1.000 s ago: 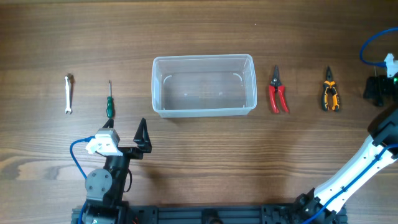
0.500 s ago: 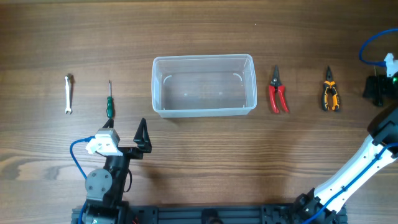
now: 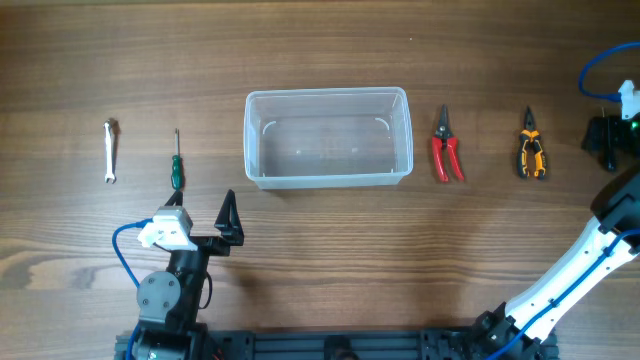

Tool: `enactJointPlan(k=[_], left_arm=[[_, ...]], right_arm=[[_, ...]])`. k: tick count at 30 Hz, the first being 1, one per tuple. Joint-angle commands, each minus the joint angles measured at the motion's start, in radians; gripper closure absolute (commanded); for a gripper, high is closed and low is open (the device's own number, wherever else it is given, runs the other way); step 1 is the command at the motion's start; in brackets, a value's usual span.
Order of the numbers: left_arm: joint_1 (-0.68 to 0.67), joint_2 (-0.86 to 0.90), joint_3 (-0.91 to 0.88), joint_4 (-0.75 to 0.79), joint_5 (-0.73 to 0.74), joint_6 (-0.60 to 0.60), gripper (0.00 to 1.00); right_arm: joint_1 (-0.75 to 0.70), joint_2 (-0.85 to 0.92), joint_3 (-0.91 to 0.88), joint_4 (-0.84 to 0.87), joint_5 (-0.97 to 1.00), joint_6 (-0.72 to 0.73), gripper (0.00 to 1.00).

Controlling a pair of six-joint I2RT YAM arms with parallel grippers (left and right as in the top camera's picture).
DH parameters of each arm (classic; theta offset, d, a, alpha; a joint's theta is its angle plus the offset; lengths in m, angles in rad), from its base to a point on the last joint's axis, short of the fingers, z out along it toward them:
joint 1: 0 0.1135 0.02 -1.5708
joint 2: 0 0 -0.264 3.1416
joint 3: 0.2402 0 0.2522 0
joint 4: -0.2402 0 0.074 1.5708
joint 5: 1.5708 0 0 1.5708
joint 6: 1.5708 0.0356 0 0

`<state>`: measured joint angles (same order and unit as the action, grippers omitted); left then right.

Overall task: Pack container
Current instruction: 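Lower the right gripper and close it on the screwdriver's black handle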

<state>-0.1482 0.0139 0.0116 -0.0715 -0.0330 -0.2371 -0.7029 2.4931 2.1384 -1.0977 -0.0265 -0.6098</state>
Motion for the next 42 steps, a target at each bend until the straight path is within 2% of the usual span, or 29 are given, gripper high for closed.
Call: enactJointPlan(k=[1,12,17,20,23,24,30,34,39,42], left_arm=[[0.007,-0.007,-0.006,0.003,-0.010,0.021,0.00],[0.007,-0.007,-0.006,0.003,-0.010,0.021,0.00],[0.007,-0.007,-0.006,0.003,-0.010,0.021,0.00],[0.007,-0.007,-0.006,0.003,-0.010,0.021,0.00],[0.007,-0.007,-0.006,0.003,-0.010,0.021,0.00],[0.007,-0.007,-0.006,0.003,-0.010,0.021,0.00],[0.007,-0.007,-0.006,0.003,-0.010,0.021,0.00],[0.007,-0.007,-0.006,0.003,-0.010,0.021,0.00],[0.007,-0.007,-0.006,0.003,-0.010,0.021,0.00],[0.007,-0.007,-0.006,0.003,-0.010,0.021,0.00]], right_arm=[[0.002,0.038,0.013,0.002,-0.023,0.008,0.00],[0.002,0.038,0.013,0.000,0.008,0.008,0.02],[0.002,0.038,0.013,-0.002,0.008,0.008,0.31],[0.002,0.038,0.013,-0.005,0.008,0.010,0.33],[0.002,0.038,0.013,-0.009,0.008,0.012,0.45],[0.002,0.038,0.013,-0.009,0.008,0.016,0.52],[0.002,0.038,0.013,-0.006,0.008,0.019,0.72],[0.002,0.038,0.013,0.002,0.008,0.037,0.78],[0.002,0.038,0.014,0.007,0.008,0.037,0.79],[0.003,0.038,0.014,0.010,0.008,0.037,0.90]])
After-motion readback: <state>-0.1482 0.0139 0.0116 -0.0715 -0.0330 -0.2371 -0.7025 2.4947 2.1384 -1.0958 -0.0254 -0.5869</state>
